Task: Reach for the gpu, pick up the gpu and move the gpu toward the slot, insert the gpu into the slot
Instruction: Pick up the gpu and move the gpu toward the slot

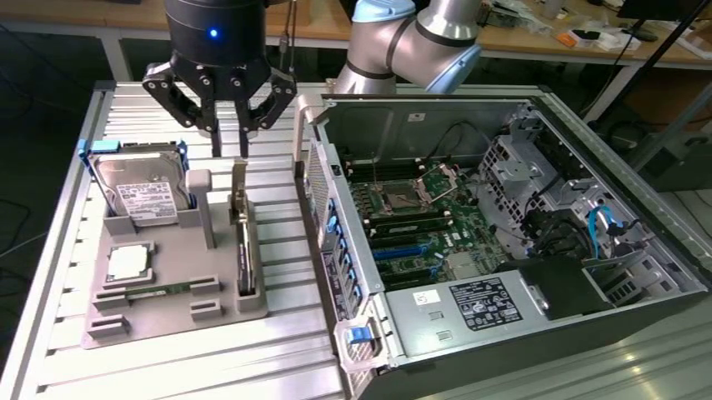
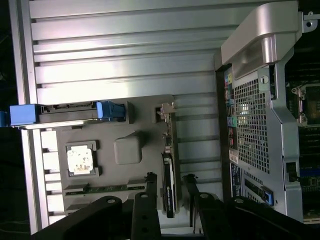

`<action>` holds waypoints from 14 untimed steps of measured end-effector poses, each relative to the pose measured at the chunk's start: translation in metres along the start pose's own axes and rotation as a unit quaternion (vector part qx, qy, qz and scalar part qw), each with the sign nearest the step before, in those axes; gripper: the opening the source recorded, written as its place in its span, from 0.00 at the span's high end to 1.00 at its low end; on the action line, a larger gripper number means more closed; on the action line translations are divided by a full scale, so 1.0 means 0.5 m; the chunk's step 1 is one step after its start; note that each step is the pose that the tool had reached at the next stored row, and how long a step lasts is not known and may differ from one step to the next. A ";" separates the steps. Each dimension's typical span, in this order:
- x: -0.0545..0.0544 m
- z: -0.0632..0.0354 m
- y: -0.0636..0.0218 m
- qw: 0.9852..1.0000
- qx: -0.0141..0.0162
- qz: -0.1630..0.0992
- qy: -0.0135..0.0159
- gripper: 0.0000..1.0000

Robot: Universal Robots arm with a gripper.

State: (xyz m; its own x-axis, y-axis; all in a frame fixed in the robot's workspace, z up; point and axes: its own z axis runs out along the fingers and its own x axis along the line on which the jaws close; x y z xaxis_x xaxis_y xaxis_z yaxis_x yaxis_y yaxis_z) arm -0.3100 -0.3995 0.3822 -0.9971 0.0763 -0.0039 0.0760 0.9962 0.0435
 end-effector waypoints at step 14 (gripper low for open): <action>0.000 0.016 -0.001 1.000 0.000 -0.005 0.001 0.34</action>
State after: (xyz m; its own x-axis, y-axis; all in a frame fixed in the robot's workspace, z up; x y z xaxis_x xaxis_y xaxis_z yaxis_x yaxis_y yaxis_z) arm -0.3100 -0.3995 0.3740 -0.9978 0.0663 -0.0019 0.0662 0.9968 0.0439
